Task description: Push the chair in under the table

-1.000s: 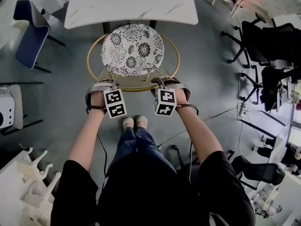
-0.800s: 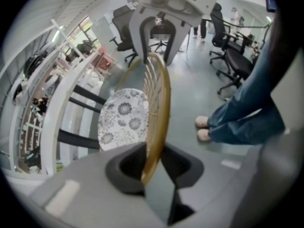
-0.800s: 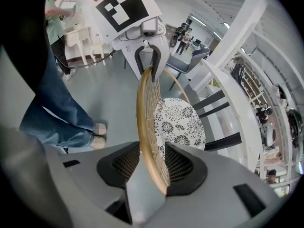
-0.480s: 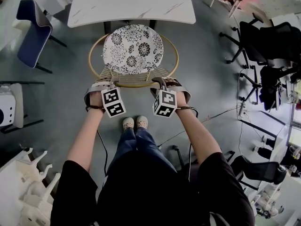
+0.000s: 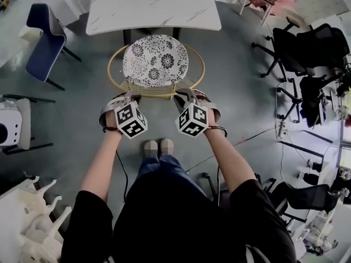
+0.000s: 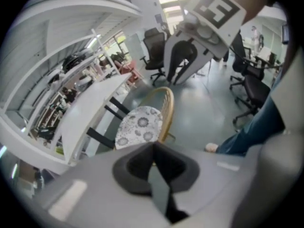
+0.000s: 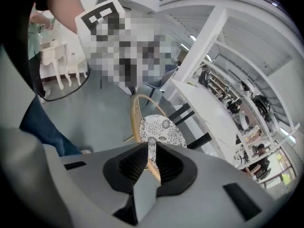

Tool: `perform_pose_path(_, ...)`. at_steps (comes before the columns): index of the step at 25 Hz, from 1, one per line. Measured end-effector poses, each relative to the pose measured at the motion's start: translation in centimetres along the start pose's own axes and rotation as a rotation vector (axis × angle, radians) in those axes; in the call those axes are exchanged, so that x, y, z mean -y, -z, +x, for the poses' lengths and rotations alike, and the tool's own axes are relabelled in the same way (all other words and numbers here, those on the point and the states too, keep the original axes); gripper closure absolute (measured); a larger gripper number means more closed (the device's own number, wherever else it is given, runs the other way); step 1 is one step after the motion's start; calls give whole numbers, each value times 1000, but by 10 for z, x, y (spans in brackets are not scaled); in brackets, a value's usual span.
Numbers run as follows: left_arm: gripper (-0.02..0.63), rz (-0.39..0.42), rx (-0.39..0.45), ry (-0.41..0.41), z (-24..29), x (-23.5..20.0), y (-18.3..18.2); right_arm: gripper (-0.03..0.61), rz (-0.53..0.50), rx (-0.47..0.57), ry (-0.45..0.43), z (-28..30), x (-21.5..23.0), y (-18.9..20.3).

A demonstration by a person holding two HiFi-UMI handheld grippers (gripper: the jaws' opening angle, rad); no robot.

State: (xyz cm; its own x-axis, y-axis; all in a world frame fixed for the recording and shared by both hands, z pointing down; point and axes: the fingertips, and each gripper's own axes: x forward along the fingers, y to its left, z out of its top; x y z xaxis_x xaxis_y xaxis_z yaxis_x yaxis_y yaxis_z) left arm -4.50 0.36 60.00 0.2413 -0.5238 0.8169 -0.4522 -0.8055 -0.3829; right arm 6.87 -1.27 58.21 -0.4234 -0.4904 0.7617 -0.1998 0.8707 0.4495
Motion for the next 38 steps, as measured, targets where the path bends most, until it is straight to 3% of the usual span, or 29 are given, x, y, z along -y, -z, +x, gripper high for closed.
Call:
perform_pose_path(4,604,-108,74,-52,-30,-5,-14,546,95,41,101,-26,13,-17)
perform_pose_path(14,606,-348,315,-234,-118,-17,-51,555,381,227,299,-109,30,-49)
perform_pose_path(24,606,-478,567,-406,-220,-21,-85,557,527,476,464,-210,38,-91)
perform_pose_path(33,606,-598,741,-457,-286,-9,-104,557,685,603,538,-270,33,-91)
perform_pose_path(38,606,-600,801,-495,-310,-4,-113,557,701,658,573,-296,31,-96)
